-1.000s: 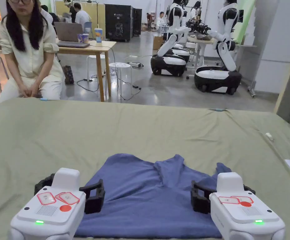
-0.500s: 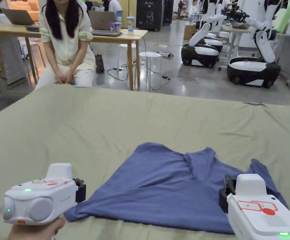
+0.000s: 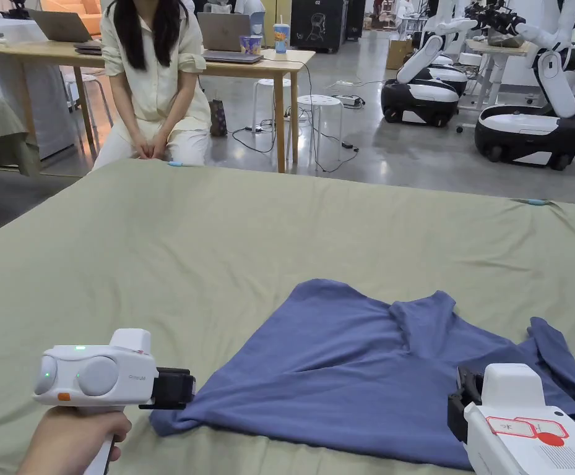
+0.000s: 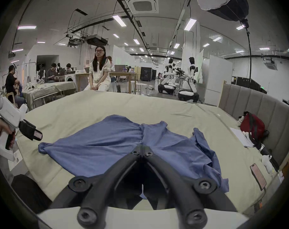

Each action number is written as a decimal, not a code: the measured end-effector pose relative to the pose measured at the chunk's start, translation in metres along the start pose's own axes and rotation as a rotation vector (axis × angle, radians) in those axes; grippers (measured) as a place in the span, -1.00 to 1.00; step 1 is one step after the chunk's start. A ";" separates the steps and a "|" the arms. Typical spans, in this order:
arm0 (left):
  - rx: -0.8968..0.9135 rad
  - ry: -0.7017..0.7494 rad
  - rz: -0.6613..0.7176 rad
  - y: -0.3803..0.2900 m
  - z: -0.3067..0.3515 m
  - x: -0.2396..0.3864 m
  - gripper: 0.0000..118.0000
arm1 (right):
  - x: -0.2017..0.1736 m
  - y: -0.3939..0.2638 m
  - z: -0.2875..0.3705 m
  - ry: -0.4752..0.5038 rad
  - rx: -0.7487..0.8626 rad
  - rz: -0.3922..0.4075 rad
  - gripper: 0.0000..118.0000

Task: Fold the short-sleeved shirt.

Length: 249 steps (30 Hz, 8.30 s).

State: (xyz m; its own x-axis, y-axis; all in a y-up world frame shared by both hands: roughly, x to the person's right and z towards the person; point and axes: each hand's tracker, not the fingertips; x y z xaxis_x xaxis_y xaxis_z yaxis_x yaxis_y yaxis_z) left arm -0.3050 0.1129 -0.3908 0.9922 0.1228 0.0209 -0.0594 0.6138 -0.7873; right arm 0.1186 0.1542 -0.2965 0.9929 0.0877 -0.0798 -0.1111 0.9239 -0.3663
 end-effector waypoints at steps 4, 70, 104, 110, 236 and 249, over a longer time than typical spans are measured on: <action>-0.054 0.008 -0.021 -0.010 -0.023 0.002 0.58 | 0.002 -0.004 -0.002 -0.002 -0.010 -0.006 -1.00; 0.088 0.005 -0.085 0.015 0.012 0.040 -0.98 | 0.168 0.085 -0.285 0.022 -0.527 -0.132 -1.00; 0.721 0.262 -0.220 0.351 0.106 0.137 -1.00 | 0.206 0.354 -0.089 -0.342 0.283 0.090 -1.00; 0.795 0.330 -0.235 0.420 0.128 0.136 -1.00 | 0.216 0.403 -0.096 -0.370 0.328 0.075 -1.00; 0.176 0.108 -0.190 -0.087 0.047 0.026 -0.98 | 0.123 -0.094 0.046 -0.008 -0.390 -0.032 0.85; 0.160 0.186 -0.216 -0.084 0.047 0.031 -1.00 | 0.146 -0.106 0.029 0.000 -0.453 -0.095 -0.98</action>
State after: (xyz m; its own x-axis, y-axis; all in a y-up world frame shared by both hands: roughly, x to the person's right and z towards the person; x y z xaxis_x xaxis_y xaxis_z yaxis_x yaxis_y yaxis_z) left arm -0.2745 0.1014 -0.2948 0.9858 -0.1598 0.0523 0.1533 0.7266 -0.6697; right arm 0.2766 0.0798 -0.2428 0.9996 0.0107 -0.0269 -0.0270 0.6720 -0.7400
